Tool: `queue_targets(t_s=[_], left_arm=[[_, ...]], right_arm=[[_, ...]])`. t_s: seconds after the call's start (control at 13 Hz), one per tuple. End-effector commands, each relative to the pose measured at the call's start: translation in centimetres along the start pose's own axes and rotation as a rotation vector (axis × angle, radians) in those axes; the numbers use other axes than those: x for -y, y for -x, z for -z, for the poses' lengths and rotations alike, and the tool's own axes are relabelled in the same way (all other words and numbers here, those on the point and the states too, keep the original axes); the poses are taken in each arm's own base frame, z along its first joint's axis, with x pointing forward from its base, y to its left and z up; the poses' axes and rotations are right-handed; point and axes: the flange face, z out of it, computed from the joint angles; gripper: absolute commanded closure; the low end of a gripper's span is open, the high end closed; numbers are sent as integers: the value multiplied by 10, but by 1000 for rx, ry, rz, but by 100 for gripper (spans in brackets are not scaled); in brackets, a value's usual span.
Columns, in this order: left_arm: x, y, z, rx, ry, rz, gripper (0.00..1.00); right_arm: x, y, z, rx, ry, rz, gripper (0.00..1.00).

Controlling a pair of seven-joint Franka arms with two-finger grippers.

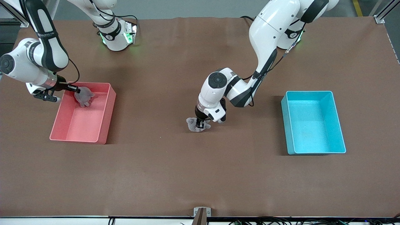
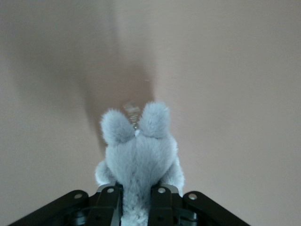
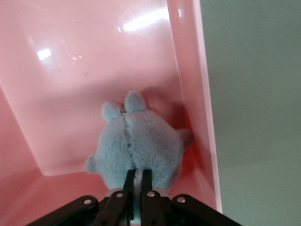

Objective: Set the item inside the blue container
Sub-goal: 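Carry the plush toward the blue box while the right gripper lifts another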

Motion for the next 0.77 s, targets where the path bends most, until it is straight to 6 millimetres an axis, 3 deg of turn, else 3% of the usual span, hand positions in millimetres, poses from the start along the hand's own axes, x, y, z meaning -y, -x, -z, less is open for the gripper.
queue_targets(t_s=[0.0,0.15,0.31,0.38,0.54,0.69], left_arm=[[-8,-10,54,-82,-59,-212,99],[-6,-22,103,-139,-185,-486,100],[-13,-56,155,-114,-310,-663,100],[-19,-84,179,-83,-372,-766,100],[-22,-131,213,-47,-442,-927,100],[-20,-187,236,-28,-460,-1023,100]], right_arm=[[25,-14,54,27,8,-26,100],[66,-25,98,63,27,-72,100],[127,-28,143,74,60,-129,100],[164,-26,158,72,70,-170,100],[236,-14,173,42,69,-250,100],[306,-6,164,58,16,-354,100]])
